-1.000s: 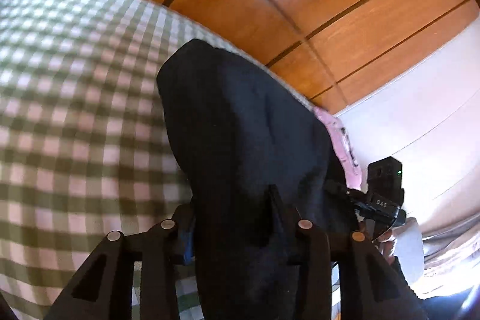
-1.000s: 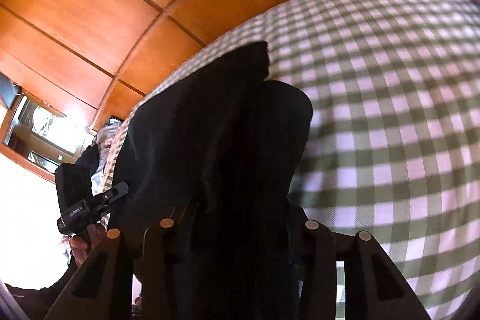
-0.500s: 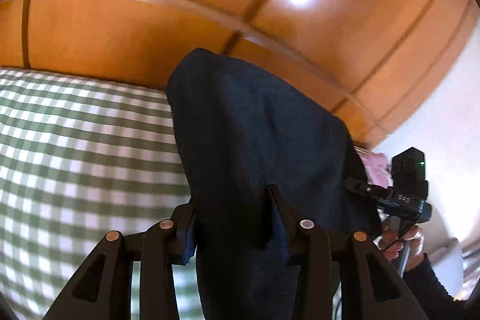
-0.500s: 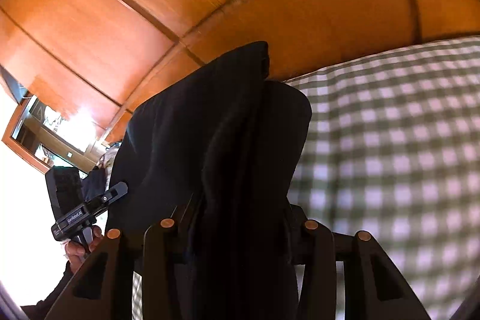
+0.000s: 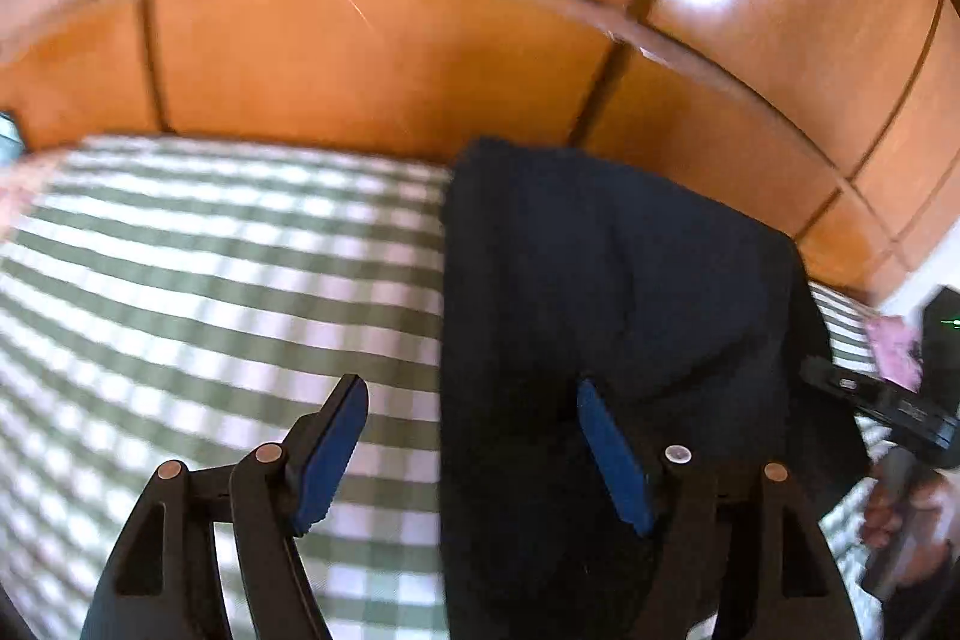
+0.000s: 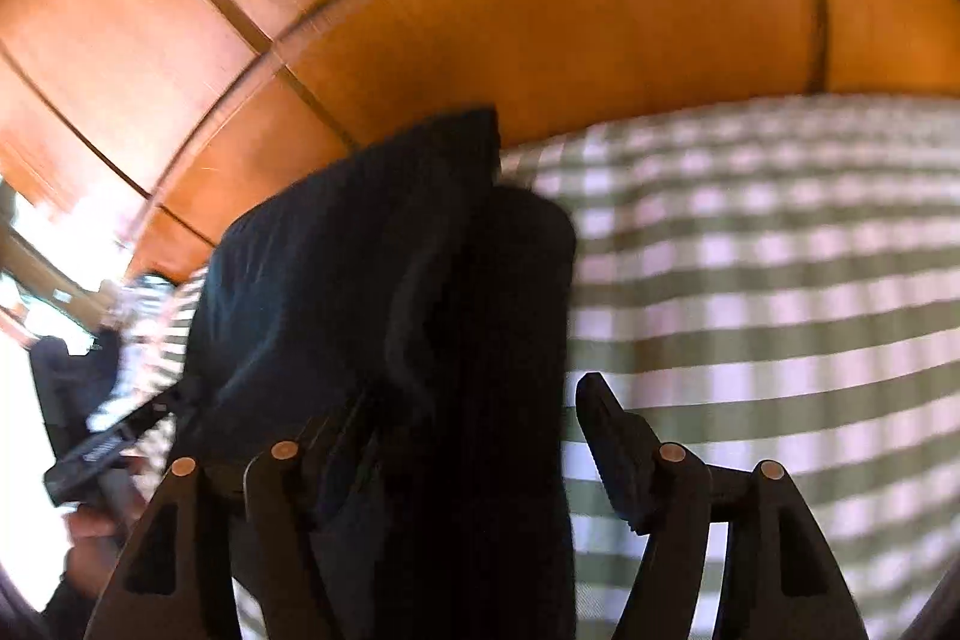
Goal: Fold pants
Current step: 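Open both tools and pull them back from the folded trousers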
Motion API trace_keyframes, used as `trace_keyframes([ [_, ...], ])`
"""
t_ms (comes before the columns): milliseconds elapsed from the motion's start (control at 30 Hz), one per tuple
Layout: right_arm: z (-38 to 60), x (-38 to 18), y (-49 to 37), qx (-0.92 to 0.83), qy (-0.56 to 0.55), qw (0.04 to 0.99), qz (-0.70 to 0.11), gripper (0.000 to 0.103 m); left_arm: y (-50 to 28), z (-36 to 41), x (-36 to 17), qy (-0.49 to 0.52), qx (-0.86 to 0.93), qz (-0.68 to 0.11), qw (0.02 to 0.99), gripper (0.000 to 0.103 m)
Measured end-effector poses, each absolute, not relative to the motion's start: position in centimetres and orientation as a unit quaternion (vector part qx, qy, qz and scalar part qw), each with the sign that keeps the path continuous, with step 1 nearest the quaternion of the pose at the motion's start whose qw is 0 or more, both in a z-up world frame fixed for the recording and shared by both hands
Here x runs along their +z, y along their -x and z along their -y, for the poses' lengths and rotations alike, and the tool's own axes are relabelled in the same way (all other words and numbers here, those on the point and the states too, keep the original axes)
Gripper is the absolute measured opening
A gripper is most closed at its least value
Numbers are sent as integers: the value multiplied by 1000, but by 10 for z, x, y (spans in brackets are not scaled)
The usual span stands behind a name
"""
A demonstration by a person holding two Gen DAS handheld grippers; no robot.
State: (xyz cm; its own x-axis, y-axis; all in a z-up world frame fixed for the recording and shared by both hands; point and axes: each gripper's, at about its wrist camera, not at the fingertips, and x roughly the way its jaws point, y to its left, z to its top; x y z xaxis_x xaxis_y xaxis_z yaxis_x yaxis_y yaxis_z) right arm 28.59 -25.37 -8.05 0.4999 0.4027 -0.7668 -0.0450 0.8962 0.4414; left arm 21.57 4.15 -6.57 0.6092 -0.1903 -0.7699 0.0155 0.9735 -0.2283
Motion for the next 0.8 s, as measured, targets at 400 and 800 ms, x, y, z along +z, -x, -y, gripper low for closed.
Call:
trace_keyframes([
  [400,202,-18,-189,72,-86,903,-415,74,-113,-25,-22,65,-14,-356,932,74],
  [800,165,-12,-110,49,-57,916,-394,74,-39,-12,-26,49,-7,-352,935,74],
])
